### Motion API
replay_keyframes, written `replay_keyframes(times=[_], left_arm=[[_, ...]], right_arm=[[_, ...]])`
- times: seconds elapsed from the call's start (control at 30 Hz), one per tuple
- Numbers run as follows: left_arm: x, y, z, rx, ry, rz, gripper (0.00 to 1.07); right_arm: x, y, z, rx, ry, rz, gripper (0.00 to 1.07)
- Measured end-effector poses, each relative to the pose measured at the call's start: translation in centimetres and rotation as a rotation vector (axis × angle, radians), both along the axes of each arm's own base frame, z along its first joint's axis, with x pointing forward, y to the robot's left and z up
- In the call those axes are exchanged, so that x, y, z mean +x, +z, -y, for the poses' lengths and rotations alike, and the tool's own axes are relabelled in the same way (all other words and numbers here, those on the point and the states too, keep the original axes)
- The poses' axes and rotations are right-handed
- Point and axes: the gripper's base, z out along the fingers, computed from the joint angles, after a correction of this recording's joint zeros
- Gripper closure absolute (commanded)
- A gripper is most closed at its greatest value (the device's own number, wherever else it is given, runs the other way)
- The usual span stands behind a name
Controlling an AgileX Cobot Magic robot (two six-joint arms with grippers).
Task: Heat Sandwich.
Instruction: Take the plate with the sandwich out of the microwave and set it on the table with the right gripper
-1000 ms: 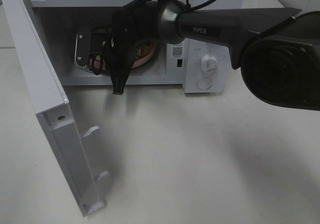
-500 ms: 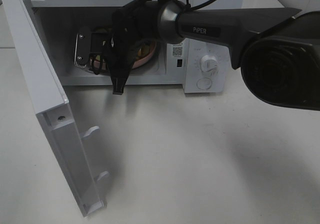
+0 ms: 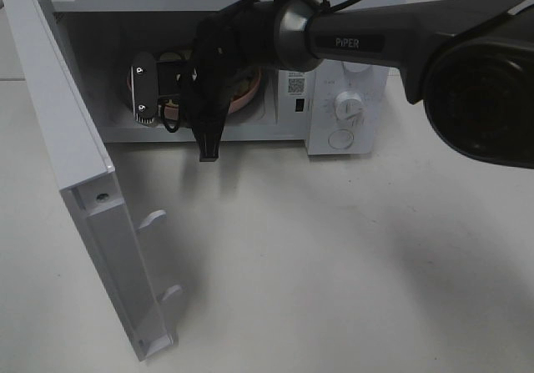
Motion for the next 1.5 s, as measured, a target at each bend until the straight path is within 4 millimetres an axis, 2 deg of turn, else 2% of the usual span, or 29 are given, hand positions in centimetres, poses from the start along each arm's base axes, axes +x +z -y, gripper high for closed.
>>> replay_keyframes(times=[0.5,0.9,1.07,1.2,1.5], left_arm=[[0.0,0.0,0.0,0.0,0.0,0.0,0.06],[0.0,0.0,0.0,0.0,0.0,0.0,0.06],[0.0,0.0,0.0,0.0,0.0,0.0,0.06],[0.0,0.0,0.0,0.0,0.0,0.0,0.06],[0.0,0.0,0.0,0.0,0.0,0.0,0.06]], right_arm=[[-2.2,0.2,1.6,-0.015,0.094,0.037,1.07],[-4.1,1.8,3.2,-0.02,0.147,0.083,1.07],[-4.7,1.8,3.4,-0.032,0.158,0.081,1.07],[-6.2,2.1,3.8,-0.055,0.199,0.088,1.07],[-7.9,2.6,5.1,-0.077,0.229,0.086,1.07]])
